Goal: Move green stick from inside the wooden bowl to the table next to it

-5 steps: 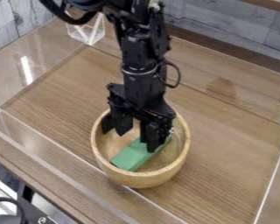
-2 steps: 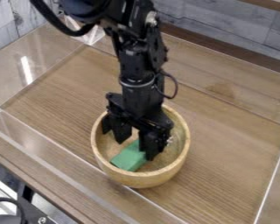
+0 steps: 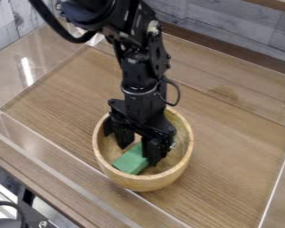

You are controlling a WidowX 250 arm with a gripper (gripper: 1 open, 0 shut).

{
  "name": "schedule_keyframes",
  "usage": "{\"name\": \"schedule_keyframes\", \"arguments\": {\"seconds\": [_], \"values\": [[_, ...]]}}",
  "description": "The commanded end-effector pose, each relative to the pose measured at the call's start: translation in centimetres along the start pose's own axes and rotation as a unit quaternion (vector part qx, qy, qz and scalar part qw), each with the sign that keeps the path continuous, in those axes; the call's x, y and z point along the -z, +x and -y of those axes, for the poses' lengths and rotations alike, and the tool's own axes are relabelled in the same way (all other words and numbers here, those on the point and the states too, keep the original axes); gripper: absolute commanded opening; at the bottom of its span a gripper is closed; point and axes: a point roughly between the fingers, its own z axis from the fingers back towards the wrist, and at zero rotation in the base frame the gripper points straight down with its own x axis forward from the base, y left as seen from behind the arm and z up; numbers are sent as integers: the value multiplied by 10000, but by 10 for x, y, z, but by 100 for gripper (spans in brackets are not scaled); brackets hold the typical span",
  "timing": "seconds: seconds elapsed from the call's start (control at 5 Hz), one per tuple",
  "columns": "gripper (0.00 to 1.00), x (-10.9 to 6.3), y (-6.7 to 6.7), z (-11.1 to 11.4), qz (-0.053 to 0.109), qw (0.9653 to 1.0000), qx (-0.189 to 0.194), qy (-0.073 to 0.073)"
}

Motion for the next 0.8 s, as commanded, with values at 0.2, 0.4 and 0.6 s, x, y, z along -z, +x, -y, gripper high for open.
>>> {"name": "schedule_keyframes", "arguments": {"seconds": [0.2,0.4,0.6], "values": [[100,0,7,1,179,9998,0,73],[100,1,7,1,191,9998,-25,74],[100,2,8,1,198,9998,-52,73]]}}
